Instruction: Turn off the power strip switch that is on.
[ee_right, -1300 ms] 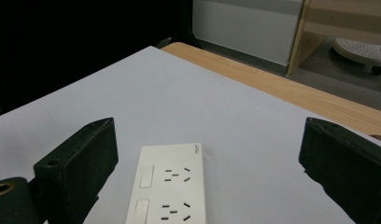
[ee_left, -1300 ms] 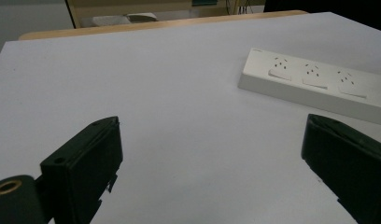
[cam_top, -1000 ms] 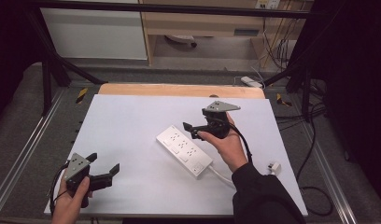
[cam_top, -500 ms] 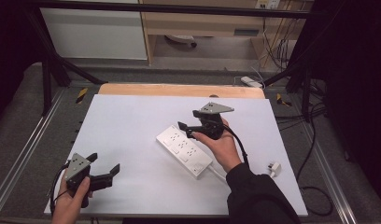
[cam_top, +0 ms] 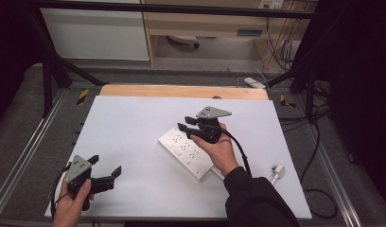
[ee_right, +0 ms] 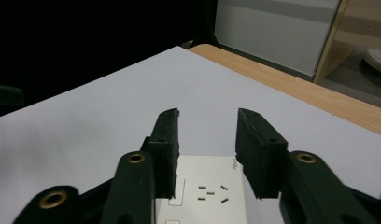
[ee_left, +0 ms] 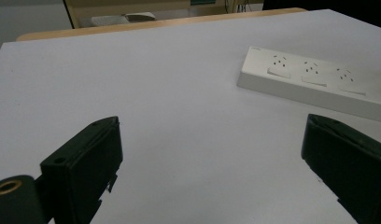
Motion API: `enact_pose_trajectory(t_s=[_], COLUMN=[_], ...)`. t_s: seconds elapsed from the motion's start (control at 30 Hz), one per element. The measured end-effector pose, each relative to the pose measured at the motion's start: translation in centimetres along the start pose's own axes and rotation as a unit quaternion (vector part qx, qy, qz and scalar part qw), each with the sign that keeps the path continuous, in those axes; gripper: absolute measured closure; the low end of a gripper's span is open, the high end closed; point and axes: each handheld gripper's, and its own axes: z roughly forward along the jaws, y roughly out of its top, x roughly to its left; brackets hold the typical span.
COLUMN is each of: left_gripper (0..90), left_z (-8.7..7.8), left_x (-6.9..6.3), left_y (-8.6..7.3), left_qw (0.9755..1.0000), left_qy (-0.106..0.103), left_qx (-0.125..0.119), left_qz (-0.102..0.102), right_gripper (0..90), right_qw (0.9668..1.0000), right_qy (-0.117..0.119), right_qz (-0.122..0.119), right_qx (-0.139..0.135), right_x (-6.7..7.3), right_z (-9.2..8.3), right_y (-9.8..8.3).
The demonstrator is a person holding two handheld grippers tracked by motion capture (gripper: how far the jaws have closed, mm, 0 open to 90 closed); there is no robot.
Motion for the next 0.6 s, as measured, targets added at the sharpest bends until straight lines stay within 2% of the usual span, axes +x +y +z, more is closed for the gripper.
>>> enact_pose_trajectory(t_s=[0.2, 0.37, 0.6], left_gripper=[5.2, 5.2, 5.2], left_z=[0.0, 0.0, 0.0], left_x=[0.0, 0.0, 0.0], left_y=[0.0, 0.0, 0.0], left_qw=[1.0000, 1.0000, 1.0000], left_qy=[-0.001, -0.002, -0.001], left_qx=[0.001, 0.001, 0.001], left_qz=[0.001, 0.002, 0.003], right_gripper=[71.6, 80.6, 88.1], right_qw=[1.0000, 0.9999, 0.9998], right_qy=[-0.005, 0.004, 0.012], right_qz=[-0.005, -0.006, -0.009], right_qx=[0.006, 0.008, 0.016], right_x=[0.3, 0.6, 1.1], right_z=[0.8, 1.6, 2.7], right_y=[-0.6, -1.3, -2.0])
